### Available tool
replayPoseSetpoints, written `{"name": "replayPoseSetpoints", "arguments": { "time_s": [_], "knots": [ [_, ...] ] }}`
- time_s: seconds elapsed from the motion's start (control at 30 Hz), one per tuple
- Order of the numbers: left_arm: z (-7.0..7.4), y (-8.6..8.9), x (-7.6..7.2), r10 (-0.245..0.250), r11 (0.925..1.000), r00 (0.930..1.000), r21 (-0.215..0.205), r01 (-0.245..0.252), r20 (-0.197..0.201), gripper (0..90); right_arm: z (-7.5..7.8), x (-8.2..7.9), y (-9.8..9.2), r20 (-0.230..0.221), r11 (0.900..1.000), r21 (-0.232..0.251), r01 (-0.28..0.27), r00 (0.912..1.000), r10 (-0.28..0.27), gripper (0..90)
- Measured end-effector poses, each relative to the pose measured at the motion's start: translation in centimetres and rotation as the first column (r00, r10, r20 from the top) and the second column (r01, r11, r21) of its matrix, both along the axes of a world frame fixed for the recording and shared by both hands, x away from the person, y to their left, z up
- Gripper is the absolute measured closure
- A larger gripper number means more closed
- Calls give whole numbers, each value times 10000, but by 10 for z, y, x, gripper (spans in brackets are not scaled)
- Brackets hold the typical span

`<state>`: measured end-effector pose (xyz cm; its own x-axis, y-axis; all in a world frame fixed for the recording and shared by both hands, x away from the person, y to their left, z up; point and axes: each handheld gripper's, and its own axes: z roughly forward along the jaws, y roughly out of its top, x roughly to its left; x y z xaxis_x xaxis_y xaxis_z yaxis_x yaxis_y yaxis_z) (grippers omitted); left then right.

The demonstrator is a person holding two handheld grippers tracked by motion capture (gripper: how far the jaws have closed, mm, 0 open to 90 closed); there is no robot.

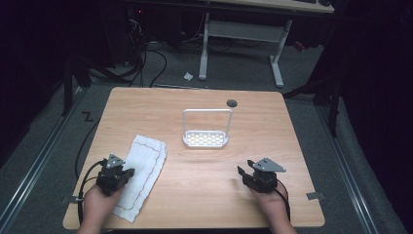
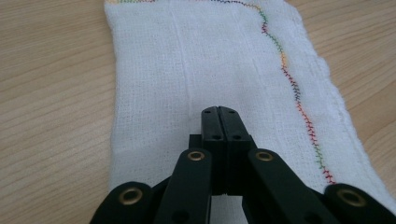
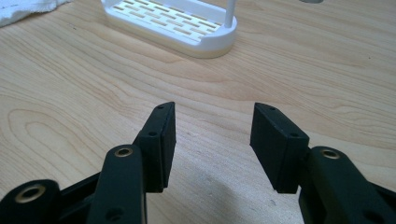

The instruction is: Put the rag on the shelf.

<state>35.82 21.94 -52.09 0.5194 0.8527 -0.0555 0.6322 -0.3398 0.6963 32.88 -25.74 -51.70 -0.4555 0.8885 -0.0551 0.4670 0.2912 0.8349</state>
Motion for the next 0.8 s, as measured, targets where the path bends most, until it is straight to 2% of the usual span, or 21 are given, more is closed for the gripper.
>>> {"name": "replayPoseSetpoints", "arguments": {
  "time_s": [0.37,0.47,0.6,0.8],
  "knots": [
    [2,3,-2,123,9995,9998,-299,-118,152,876,0,-1,0,-31,10000,86,-15,10000,16,507],
    [3,6,-3,200,9989,9995,-430,-190,227,824,1,0,-1,-10,9999,99,-35,10000,35,506],
    [3,9,-3,311,9978,9991,-596,-292,298,687,0,0,0,-10,9999,97,-60,10000,60,506],
    [3,10,-3,325,9979,9992,-561,-312,236,641,0,0,2,-52,9999,39,-131,9999,131,506]
  ]
}}
